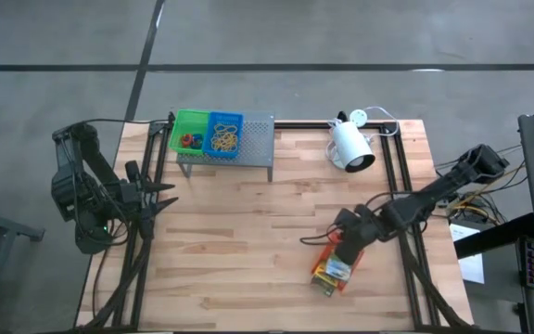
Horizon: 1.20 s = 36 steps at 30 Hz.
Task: Pick & Place Office Desk Supplies
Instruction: Put the orange bin on the shelf
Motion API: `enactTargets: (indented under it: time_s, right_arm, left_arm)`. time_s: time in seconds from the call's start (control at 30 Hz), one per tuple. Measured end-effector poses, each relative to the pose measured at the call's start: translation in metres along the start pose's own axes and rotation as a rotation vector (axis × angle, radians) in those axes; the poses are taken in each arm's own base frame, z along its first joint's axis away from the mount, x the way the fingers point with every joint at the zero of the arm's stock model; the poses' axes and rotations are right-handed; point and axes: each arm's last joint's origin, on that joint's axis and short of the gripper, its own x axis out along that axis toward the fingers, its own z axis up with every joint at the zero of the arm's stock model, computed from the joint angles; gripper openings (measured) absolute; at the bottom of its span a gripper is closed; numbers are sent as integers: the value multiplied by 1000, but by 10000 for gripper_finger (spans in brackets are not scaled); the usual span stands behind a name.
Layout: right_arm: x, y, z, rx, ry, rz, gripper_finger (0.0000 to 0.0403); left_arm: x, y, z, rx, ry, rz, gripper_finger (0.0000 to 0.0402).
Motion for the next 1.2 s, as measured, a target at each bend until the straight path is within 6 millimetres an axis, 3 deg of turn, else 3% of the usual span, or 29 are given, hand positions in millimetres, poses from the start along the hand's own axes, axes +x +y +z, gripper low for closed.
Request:
enactTargets:
  time_s: [0.6,0.97,1.2]
  right_arm:
    - [-14,-10,31,-68,-39,191,17]
    - [-22,-32,60,-111,-32,311,17]
    - [-36,-46,85,-124,-50,361,17]
  left_arm:
    - [0,0,0,0,0,0,152]
    - [0,0,0,0,0,0,152]
    - [0,0,0,1,0,0,152]
